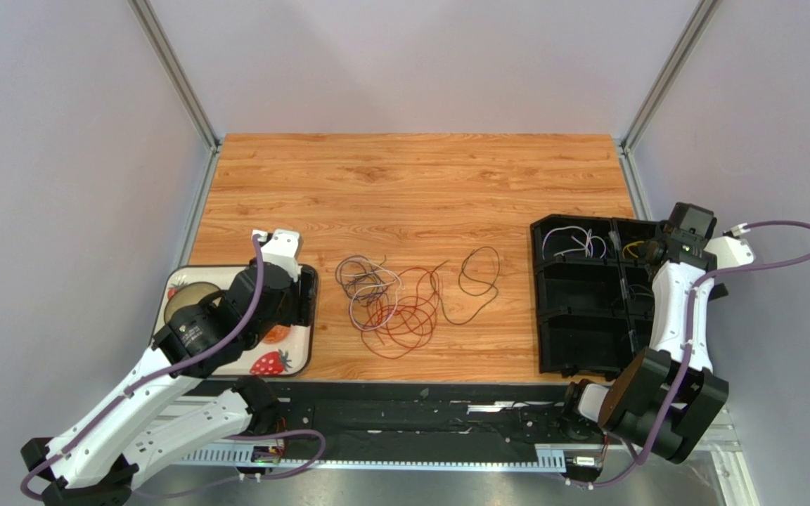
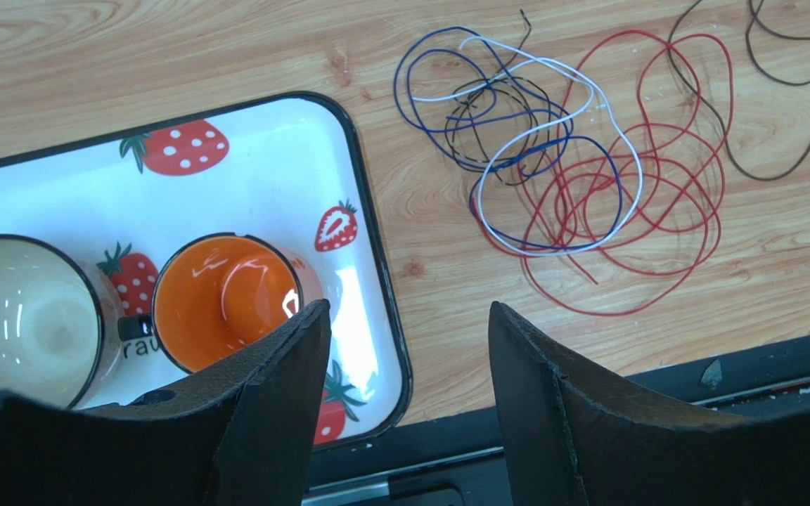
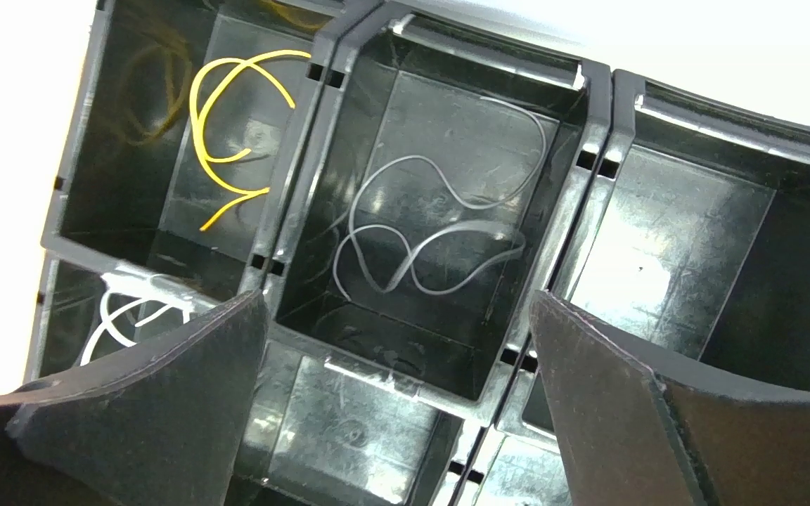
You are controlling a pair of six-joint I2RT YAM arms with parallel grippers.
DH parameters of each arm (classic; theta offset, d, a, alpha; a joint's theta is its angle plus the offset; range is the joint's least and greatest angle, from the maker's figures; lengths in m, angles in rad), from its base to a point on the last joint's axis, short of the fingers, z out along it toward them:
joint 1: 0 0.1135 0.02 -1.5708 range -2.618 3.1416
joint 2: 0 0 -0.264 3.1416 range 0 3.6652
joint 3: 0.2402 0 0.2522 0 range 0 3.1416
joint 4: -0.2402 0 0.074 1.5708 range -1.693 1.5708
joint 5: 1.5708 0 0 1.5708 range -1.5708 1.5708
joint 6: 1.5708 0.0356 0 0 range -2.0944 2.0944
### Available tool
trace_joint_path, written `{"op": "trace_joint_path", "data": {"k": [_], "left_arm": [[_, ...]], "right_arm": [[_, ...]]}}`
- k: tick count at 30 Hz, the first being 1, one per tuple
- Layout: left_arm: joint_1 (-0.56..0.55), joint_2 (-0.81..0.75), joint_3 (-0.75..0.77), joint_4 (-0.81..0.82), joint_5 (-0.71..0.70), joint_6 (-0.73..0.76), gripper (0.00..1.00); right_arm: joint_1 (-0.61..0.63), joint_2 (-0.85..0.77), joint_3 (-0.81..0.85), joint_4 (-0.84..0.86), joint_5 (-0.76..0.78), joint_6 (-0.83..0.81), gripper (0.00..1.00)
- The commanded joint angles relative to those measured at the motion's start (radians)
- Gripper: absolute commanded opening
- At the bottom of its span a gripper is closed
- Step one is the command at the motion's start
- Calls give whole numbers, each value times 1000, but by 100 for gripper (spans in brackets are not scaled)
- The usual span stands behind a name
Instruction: Untangle the cables
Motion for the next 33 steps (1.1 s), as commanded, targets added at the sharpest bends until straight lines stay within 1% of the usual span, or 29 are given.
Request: {"op": "trace_joint_path", "data": {"k": [1,4,6,8,14,16,18,19,21,22,24,25,28,31,33], "left_arm": [[0,18,24,7,2,-6,65],[0,24,27,7,9,-4,65],[0,25,28,7,9,-4,65],[0,28,28,7,15,-4,65],[0,41,37,-3,15,-12,63],[0,42,40,-8,10,-17,63],[0,45,40,-8,10,-17,63],[0,47,42,-10,10,-17,62],[0,47,42,-10,7,-18,62],[0,48,42,-10,7,-18,62],[0,47,45,-13,12,-18,62],[0,44,45,-13,12,-18,62],[0,30,45,-14,10,-20,62],[0,10,42,-14,4,-23,61],[0,2,37,-11,1,-24,62]], "right_arm": [[6,-48,79,-22,-8,8,100],[39,-93,91,-11,-34,0,100],[84,-125,96,2,-42,-12,100],[136,-142,100,16,-81,-33,100],[280,-122,112,73,-242,-135,97],[303,-97,125,68,-282,-156,96],[355,-80,140,62,-295,-178,95],[406,-76,145,61,-298,-187,93],[466,-64,152,65,-305,-208,92],[543,-60,149,70,-307,-207,92],[611,-50,139,78,-301,-184,91],[685,-44,122,97,-296,-181,91],[814,1,109,113,-241,-164,91],[892,88,143,96,-216,-149,90],[921,131,163,88,-218,-144,88]]}}
